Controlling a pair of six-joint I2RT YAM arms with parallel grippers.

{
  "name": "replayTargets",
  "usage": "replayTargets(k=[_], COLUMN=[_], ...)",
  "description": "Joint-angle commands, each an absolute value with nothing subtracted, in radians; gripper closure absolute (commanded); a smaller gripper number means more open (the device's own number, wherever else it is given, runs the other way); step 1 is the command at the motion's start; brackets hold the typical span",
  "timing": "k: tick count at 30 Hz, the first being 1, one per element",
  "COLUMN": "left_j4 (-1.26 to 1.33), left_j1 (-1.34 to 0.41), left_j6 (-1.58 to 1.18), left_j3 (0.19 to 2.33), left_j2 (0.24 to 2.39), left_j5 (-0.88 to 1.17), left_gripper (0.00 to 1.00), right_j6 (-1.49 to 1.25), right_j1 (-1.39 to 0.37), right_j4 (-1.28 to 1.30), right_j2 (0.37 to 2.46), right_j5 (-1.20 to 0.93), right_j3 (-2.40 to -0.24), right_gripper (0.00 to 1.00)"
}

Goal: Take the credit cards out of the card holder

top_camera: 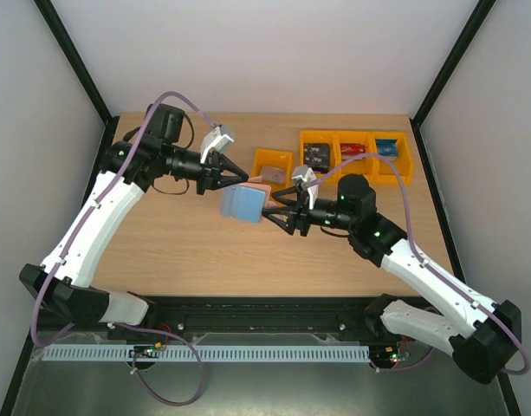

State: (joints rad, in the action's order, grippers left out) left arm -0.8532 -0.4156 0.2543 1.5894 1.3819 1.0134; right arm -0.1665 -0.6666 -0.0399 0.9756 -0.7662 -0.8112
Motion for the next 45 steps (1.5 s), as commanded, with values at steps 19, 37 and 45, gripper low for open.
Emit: replayTargets(k=[19, 37, 45], left_j4=[-0.81, -0.852, -0.87], left_j1=[-0.41, -0.377, -0.346], left_j6=[0.229, 0.369, 0.371], left_j3=[1.587, 1.491, 1.496], left_j2=[1.375, 1.354, 1.346], left_j5=[0.894, 0.955, 1.067], left_gripper=[0.64, 0.12, 0.98], right_j6=[-0.464, -0.583, -0.477], right_j1=[-0.724, -0.731, -0.731], right_j4=[-0.382, -0.415, -0.25], right_j2=[1.133, 1.127, 1.11], right_j5=[-0.807, -0.77, -0.786], right_j3=[-0.863, -0.925, -0.961], right_gripper=[0.98, 0.98, 0.66])
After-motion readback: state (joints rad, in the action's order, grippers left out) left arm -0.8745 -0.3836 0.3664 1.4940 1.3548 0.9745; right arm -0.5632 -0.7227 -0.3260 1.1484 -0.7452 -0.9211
